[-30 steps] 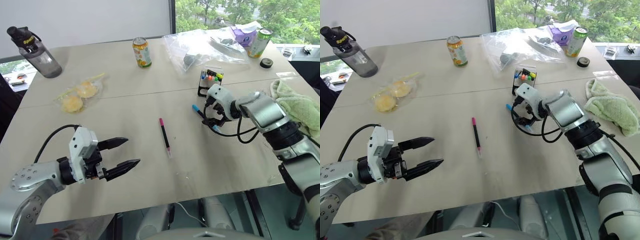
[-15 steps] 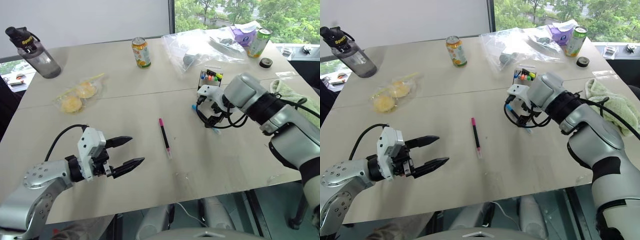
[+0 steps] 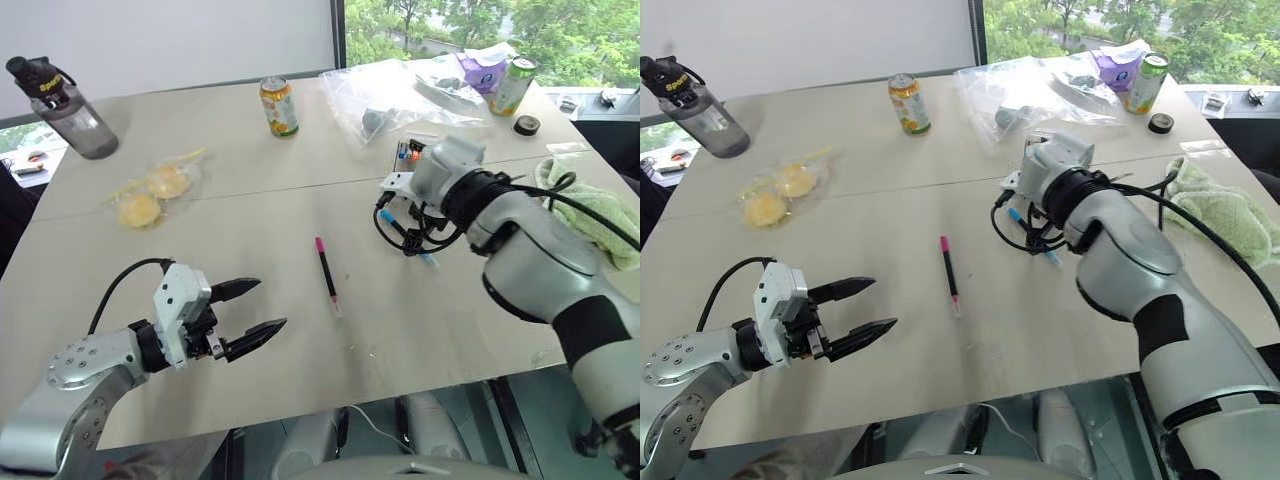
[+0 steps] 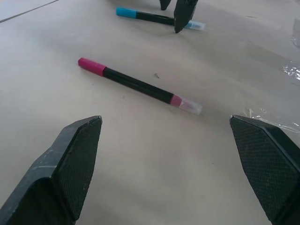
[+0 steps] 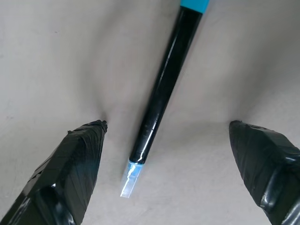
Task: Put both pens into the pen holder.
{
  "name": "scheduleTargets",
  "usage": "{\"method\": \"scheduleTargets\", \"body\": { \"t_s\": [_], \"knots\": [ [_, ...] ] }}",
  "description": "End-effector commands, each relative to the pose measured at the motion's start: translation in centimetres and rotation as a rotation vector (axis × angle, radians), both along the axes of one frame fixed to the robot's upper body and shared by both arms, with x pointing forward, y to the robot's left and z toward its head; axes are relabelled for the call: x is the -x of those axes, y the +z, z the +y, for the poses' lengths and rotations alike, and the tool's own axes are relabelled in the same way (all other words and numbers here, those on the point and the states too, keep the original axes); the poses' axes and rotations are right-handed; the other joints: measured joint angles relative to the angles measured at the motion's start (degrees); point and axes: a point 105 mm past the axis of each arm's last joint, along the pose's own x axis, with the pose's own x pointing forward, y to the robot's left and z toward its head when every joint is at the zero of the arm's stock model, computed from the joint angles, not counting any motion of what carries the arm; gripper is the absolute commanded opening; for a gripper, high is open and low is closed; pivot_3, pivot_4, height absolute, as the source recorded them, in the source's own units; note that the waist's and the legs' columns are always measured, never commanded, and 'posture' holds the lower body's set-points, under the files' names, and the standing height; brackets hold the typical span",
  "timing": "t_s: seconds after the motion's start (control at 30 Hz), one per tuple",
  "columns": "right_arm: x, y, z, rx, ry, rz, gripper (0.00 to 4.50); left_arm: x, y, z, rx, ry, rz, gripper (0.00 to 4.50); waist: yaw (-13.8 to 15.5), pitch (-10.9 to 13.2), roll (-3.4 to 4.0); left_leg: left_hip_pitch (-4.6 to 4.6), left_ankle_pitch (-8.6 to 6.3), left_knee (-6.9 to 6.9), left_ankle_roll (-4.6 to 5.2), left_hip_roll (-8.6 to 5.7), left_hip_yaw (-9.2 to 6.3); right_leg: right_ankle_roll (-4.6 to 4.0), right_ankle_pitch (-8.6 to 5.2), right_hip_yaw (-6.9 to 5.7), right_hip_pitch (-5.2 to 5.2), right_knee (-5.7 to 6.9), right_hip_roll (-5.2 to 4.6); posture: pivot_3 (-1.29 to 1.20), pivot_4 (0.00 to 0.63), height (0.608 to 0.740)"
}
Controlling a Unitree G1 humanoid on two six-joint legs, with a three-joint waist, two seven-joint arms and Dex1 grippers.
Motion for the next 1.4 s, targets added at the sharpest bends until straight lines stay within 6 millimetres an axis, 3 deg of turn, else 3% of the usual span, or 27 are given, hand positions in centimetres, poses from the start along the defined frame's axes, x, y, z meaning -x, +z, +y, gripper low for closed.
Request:
{"method": "scheduleTargets", "body": {
  "t_s": [0.03, 0.1, 0.23, 0.27, 0.6, 1.1, 1.27, 1.4],
  "knots": [
    [0.6, -1.0, 0.6, -0.031, -0.022, 0.056, 3.16, 0.2, 0.7, -0.4, -0.006, -0.011, -0.042, 4.5, -0.1, 0.0, 0.01, 0.0, -0.01, 0.0, -0.02, 0.0, 0.0, -0.01, 0.0, -0.04, -0.01, 0.01, 0.0, 0.0, 0.15, 0.739],
    [0.8, -1.3, 0.7, -0.026, -0.024, 0.065, 2.45, 0.3, 0.7, -0.4, -0.006, -0.01, -0.039, 4.5, -0.2, 0.0, 0.01, 0.02, -0.02, 0.0, -0.04, 0.0, 0.0, -0.02, 0.01, -0.12, -0.03, 0.02, -0.02, 0.0, 0.15, 0.739],
    [1.0, -2.0, 0.8, -0.014, -0.02, 0.082, 0.37, 0.3, 0.7, -0.4, -0.006, -0.008, -0.035, 4.5, -0.3, -0.2, 0.03, 0.07, -0.03, 0.0, -0.06, 0.01, 0.03, -0.09, 0.05, -0.24, -0.01, 0.03, -0.05, 0.0, 0.15, 0.739],
    [1.0, -2.1, 0.8, -0.015, -0.018, 0.085, 0.03, 0.3, 0.7, -0.4, -0.006, -0.008, -0.035, 4.5, -0.3, -0.3, 0.02, 0.09, -0.02, 0.01, -0.06, 0.01, 0.03, -0.1, 0.05, -0.24, 0.0, 0.05, -0.05, 0.0, 0.15, 0.739],
    [1.8, -2.6, 1.6, -0.038, -0.002, 0.139, 0.03, 0.2, 1.7, -0.4, 0.005, -0.003, -0.044, 4.5, -0.3, -0.3, 0.03, 0.09, 0.04, 0.01, -0.17, 0.07, -0.03, -0.2, 0.12, -0.32, -0.01, 0.1, 0.0, 0.0, 0.15, 0.739],
    [1.4, -1.8, 1.3, -0.064, -0.026, 0.123, 0.03, -0.1, 3.1, -1.4, 0.085, -0.058, -0.075, 4.5, -0.3, -0.3, 0.03, 0.08, 0.03, 0.01, -0.18, 0.08, -0.05, -0.21, 0.12, -0.37, -0.02, 0.09, -0.01, 0.0, 0.15, 0.739],
    [1.8, 0.1, 2.0, -0.135, -0.051, 0.158, 0.03, -0.1, 2.9, -1.1, 0.076, -0.055, -0.07, 4.5, -0.3, -0.3, 0.05, 0.05, 0.03, 0.01, -0.18, 0.08, -0.03, -0.21, 0.12, -0.36, -0.02, 0.09, -0.01, 0.0, 0.15, 0.739],
    [1.2, 3.6, 3.1, -0.284, 0.0, 0.094, 0.03, -0.5, 3.4, -0.6, 0.068, -0.048, -0.091, 4.5, -0.3, -0.2, 0.28, -0.04, 0.03, 0.03, -0.19, 0.09, -0.03, -0.22, 0.13, -0.37, -0.07, 0.08, -0.02, 0.0, 0.15, 0.739]
  ]
}}
